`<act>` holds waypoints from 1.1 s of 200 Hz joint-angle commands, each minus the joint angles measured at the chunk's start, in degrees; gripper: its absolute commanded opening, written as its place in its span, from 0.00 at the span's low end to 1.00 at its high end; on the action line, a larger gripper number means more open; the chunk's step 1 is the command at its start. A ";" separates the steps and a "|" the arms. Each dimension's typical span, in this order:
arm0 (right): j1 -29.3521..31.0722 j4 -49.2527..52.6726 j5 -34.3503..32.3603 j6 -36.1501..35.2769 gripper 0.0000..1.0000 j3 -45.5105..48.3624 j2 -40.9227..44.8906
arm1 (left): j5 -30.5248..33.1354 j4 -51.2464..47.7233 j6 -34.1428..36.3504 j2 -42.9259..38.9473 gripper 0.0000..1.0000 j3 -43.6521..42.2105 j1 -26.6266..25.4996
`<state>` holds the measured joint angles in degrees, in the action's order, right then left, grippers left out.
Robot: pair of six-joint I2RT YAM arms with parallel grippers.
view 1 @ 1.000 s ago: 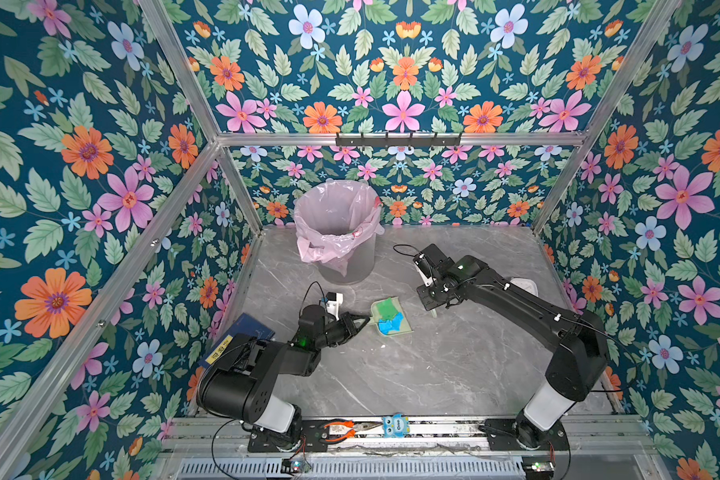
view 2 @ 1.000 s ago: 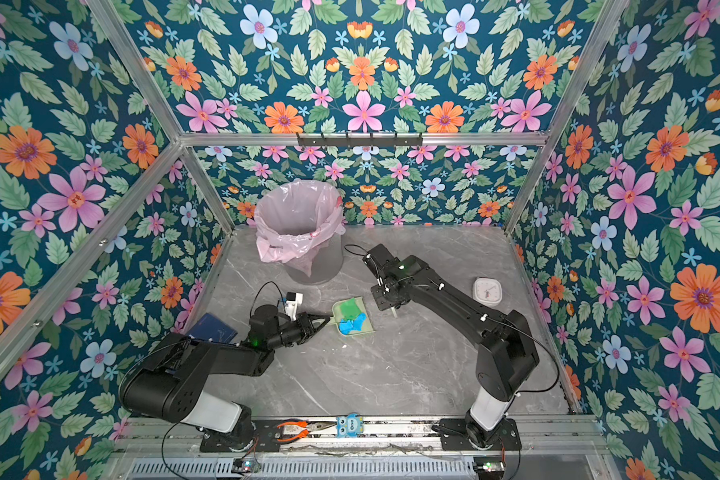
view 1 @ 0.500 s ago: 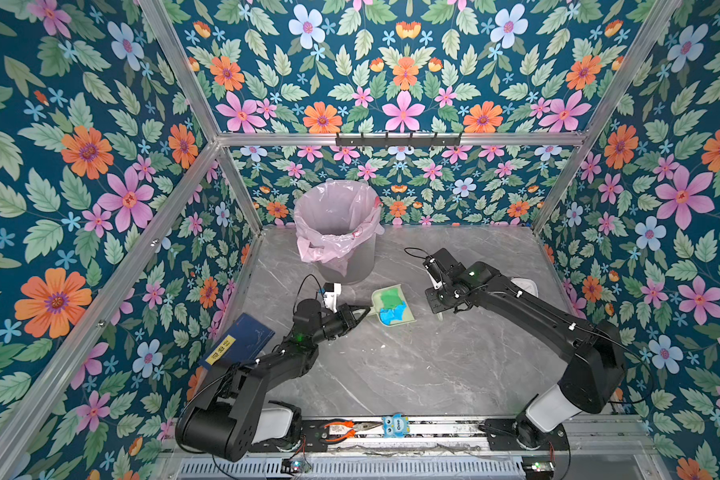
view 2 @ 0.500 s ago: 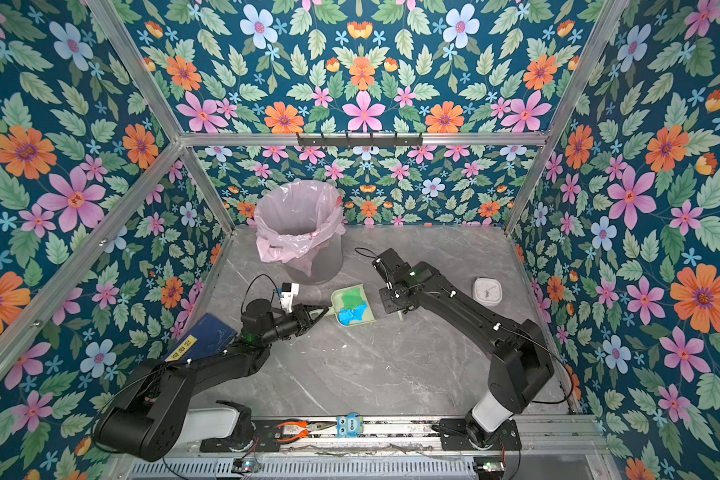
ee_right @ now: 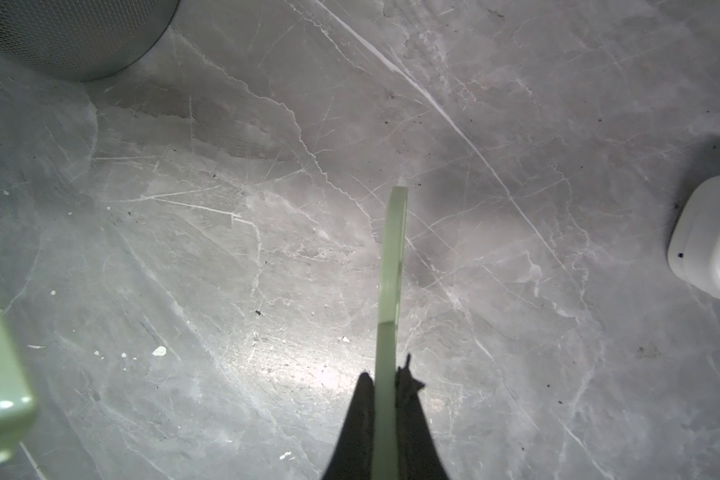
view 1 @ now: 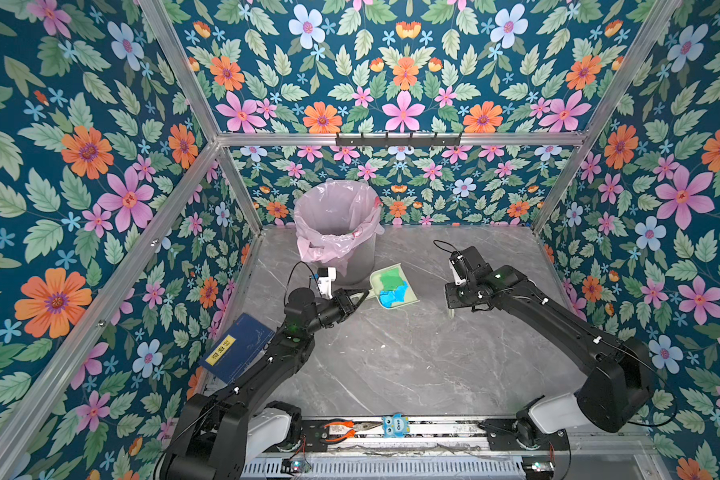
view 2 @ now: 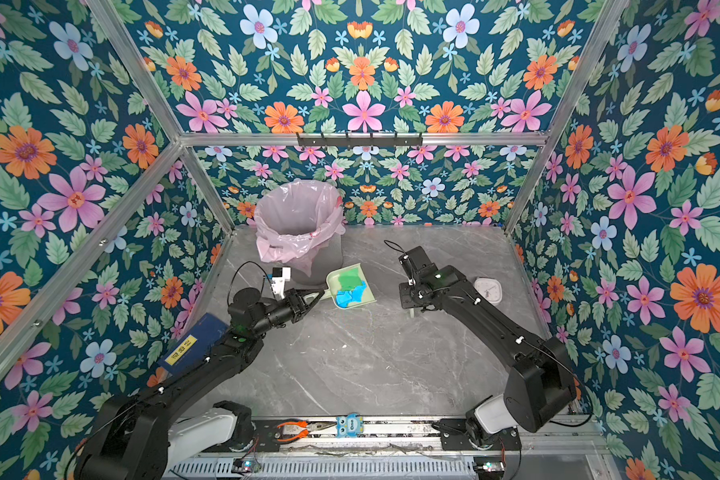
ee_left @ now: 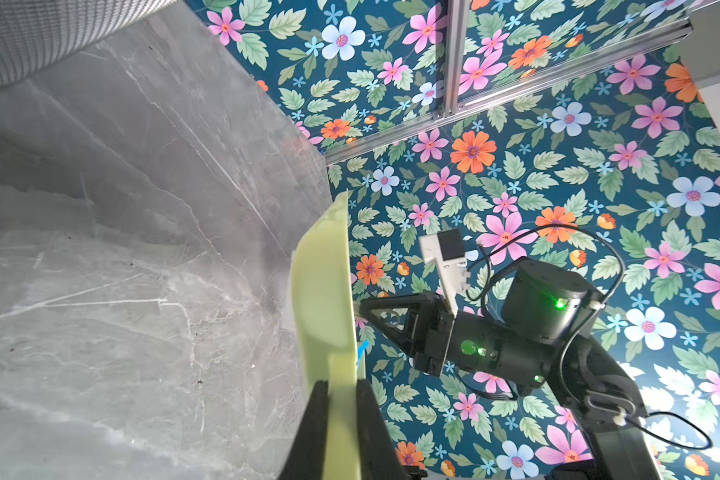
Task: Sweep away the paper scraps from the table
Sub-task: 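Lift the loaded dustpan with the left gripper while the right withdraws the brush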
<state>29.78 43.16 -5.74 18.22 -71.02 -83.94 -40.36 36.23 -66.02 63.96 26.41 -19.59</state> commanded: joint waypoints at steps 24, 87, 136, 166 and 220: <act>-0.07 -2.61 1.82 0.77 0.00 0.67 -0.85 | 0.32 6.07 -8.02 -1.32 0.00 2.58 -0.40; -0.07 -3.74 2.40 0.85 0.00 0.62 -1.14 | 4.98 -3.76 -7.72 -2.28 0.00 13.40 -0.48; -0.01 -4.55 2.75 1.12 0.00 0.54 -0.70 | 5.55 -7.53 -8.83 3.76 0.00 26.45 -0.43; -0.06 -5.20 2.66 1.12 0.00 0.79 -0.52 | 4.88 -4.48 -13.05 8.03 0.00 30.58 0.84; -0.06 -6.01 2.53 0.52 0.00 0.80 -0.61 | 3.61 -6.95 -14.37 11.33 0.00 37.54 7.14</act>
<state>29.71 38.68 -3.20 19.03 -70.15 -84.88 -35.73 29.58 -79.57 75.16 61.67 -15.29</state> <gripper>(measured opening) 0.070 0.124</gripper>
